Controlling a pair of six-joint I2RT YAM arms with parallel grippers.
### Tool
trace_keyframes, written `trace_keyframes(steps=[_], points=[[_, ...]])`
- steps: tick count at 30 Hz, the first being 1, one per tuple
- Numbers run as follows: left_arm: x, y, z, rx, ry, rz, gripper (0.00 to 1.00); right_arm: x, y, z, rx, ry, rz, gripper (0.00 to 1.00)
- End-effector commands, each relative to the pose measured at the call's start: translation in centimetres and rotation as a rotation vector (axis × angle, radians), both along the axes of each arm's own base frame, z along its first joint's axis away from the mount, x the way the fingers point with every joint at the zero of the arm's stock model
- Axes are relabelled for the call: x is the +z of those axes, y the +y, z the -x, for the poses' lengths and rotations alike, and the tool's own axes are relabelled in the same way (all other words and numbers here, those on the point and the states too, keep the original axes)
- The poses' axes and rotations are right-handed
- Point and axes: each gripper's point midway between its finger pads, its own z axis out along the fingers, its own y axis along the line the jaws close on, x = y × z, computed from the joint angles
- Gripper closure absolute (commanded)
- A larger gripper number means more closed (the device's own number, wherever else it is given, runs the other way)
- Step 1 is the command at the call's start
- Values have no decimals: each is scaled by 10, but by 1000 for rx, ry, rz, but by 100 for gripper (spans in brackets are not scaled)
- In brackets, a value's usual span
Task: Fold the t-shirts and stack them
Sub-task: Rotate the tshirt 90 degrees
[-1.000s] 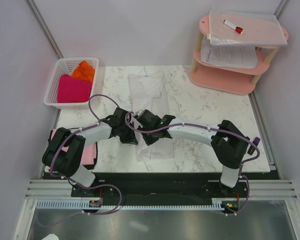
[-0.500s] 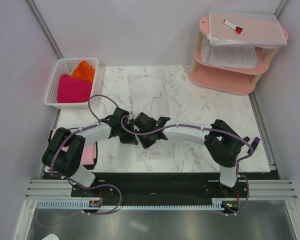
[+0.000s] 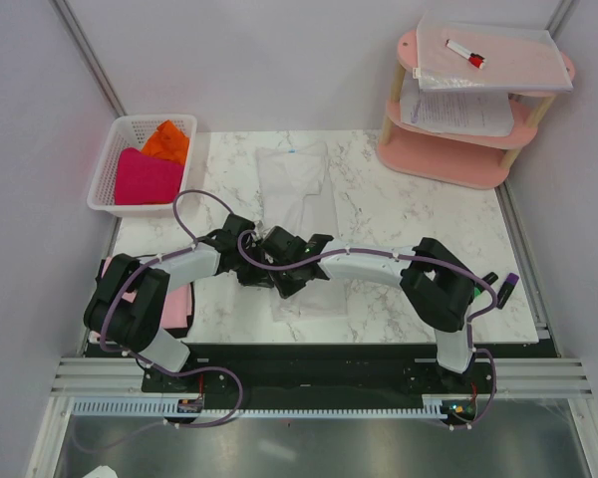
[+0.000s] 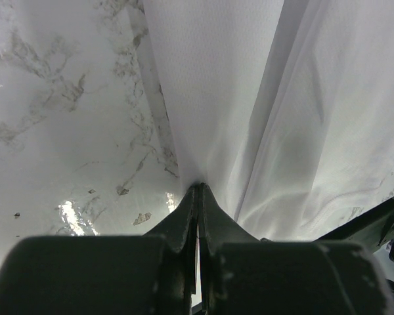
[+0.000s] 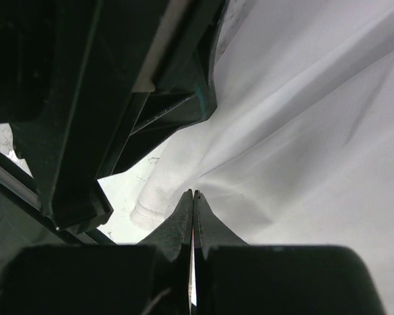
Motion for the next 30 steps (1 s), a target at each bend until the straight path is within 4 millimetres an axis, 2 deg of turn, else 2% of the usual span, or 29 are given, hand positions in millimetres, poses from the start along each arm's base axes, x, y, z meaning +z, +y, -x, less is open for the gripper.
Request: trace_keyframes(steps=[1, 6, 11, 12, 20, 24, 27, 30], points=[[-21, 20, 2, 31, 0, -122, 98, -5, 31, 21, 126, 10, -38, 100], [-21, 20, 2, 31, 0, -122, 98, -24, 28, 31, 142, 50, -6, 100], [-20, 20, 1, 31, -1, -120, 98, -33, 17, 31, 134, 56, 58, 100], [-20, 20, 1, 31, -1, -121, 98, -33, 14, 26, 121, 36, 82, 100], [-20, 20, 1, 33, -1, -122, 98, -34, -41, 6, 64, -68, 362, 100], [-20, 20, 1, 33, -1, -122, 98, -34, -70, 3, 41, -98, 479, 100], [-21, 20, 1, 34, 0, -124, 98, -35, -87, 3, 15, -105, 536, 100], [-21, 20, 0, 33, -2, -124, 98, -27, -94, 1, -16, -133, 539, 100]])
